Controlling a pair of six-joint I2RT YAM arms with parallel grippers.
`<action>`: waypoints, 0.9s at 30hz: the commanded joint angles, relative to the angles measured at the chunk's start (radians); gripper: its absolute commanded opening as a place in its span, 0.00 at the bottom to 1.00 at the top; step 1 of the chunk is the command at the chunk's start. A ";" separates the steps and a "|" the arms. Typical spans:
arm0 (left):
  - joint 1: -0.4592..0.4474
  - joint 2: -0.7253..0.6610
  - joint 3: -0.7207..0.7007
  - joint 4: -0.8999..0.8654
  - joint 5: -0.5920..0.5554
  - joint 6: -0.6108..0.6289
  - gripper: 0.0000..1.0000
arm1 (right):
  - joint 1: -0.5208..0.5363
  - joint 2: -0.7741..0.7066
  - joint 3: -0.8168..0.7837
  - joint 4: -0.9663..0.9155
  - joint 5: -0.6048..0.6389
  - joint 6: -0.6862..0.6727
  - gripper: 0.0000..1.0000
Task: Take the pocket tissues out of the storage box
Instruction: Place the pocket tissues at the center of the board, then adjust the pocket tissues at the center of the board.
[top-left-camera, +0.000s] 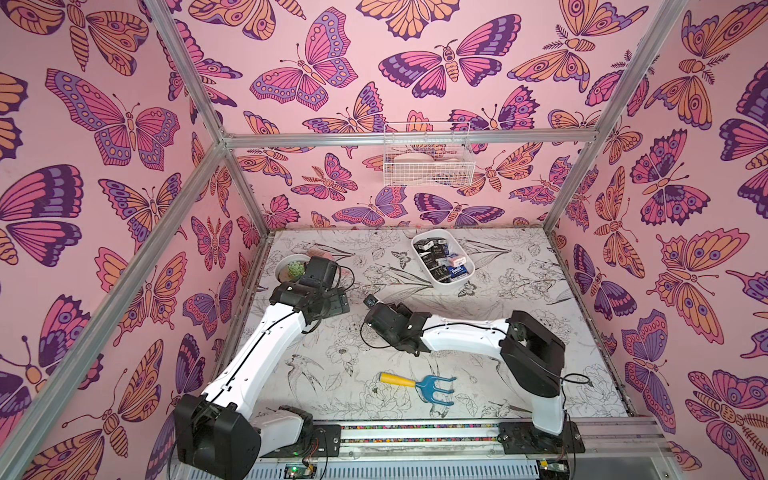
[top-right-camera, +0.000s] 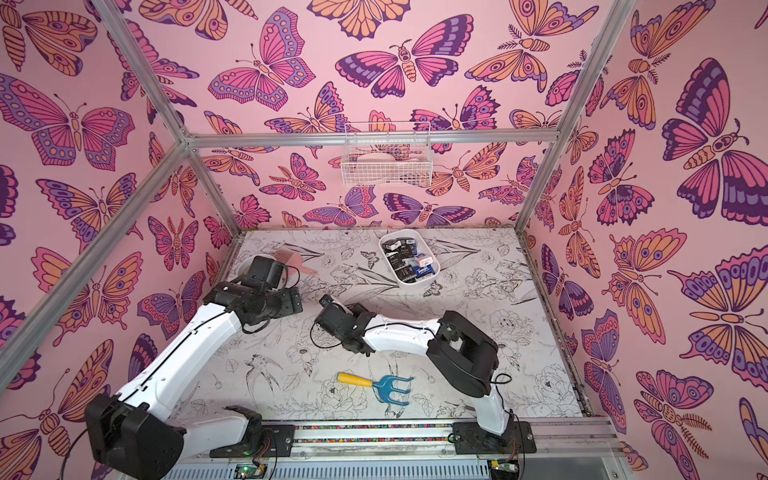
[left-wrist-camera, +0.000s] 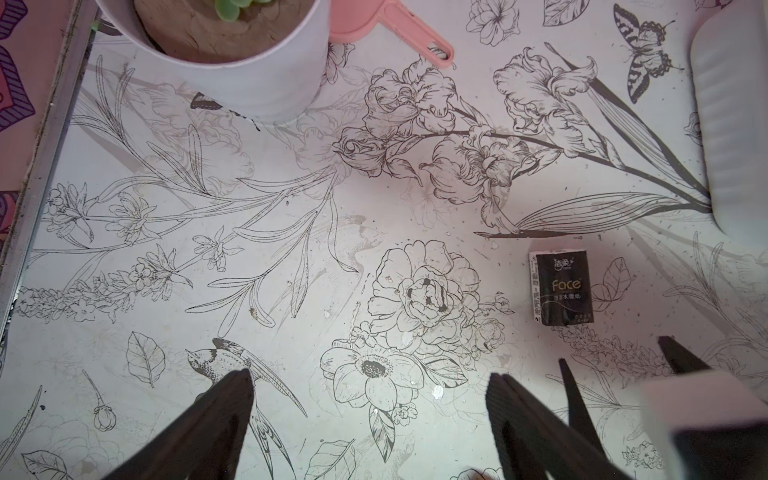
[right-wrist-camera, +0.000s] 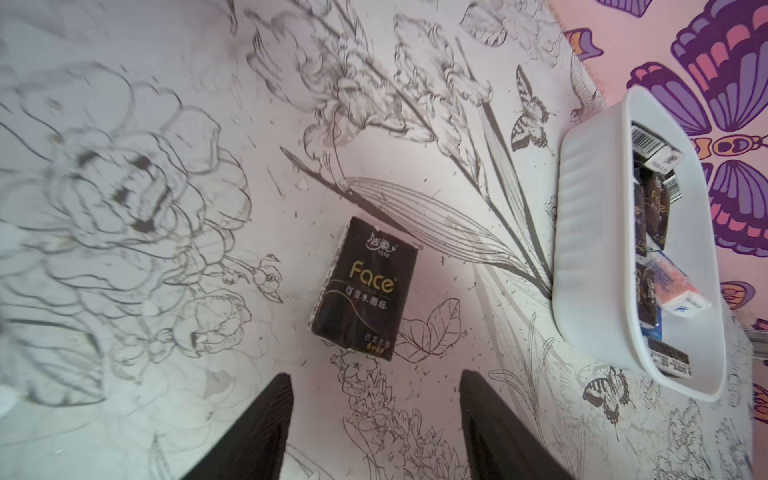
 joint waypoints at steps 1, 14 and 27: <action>0.007 -0.001 -0.001 -0.016 0.017 -0.011 0.94 | -0.034 -0.061 0.005 -0.039 -0.123 0.090 0.68; 0.007 -0.009 0.002 -0.016 0.053 -0.008 0.94 | -0.282 0.022 0.041 0.019 -0.537 0.344 0.64; 0.007 -0.003 0.002 -0.014 0.059 -0.003 0.94 | -0.298 0.109 0.045 0.051 -0.635 0.405 0.55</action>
